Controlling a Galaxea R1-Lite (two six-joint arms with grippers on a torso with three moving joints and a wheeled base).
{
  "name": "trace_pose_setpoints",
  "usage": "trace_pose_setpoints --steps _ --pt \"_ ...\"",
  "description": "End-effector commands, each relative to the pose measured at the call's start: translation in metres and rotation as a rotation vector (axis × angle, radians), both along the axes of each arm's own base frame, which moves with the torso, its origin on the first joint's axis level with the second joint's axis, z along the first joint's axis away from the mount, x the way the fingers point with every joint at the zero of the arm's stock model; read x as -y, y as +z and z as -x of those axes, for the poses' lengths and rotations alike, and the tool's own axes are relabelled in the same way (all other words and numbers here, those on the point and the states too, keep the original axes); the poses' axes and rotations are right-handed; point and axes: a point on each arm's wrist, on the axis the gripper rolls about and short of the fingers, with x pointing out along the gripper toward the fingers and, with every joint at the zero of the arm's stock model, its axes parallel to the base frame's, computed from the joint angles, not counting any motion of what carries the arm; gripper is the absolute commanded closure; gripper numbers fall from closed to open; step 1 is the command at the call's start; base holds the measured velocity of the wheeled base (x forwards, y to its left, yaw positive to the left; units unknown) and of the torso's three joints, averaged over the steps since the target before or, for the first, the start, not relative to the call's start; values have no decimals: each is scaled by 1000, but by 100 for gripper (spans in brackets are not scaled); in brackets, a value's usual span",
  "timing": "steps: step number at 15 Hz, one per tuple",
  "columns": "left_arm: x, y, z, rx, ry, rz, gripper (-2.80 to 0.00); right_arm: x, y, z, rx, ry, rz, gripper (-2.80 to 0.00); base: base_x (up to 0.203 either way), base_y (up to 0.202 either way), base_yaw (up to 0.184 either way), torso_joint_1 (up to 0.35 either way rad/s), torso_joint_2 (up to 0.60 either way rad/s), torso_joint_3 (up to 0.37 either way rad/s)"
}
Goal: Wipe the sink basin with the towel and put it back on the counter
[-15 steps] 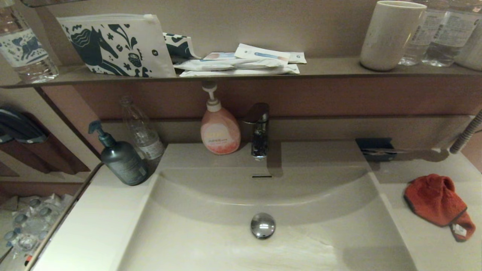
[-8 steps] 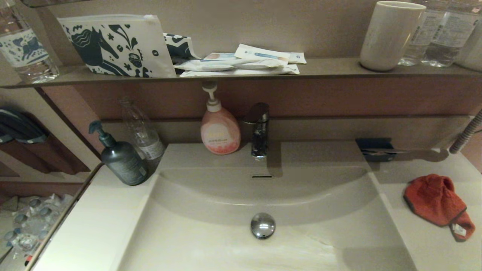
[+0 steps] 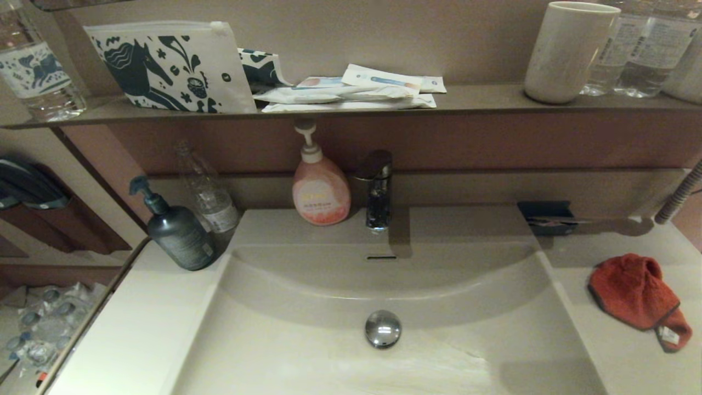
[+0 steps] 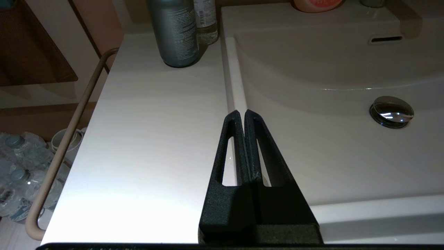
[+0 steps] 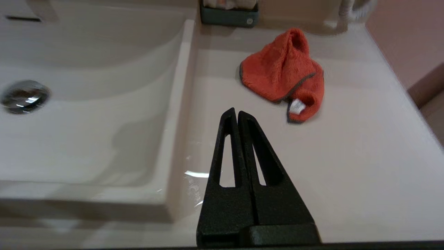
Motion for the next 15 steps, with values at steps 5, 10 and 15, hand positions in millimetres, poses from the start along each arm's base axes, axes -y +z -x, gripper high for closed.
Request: trace_pose_setpoints --steps 5,10,15 --pt "0 0 0 0 0 0 0 -1 -14 -6 -12 23 23 0 0 0 0 0 0 0" --pt "0 0 0 0 0 0 0 -1 -19 -7 -19 45 -24 0 0 0 0 0 0 0" --pt "0 0 0 0 0 0 0 -1 -18 -7 -18 42 -26 0 0 0 0 0 0 0"
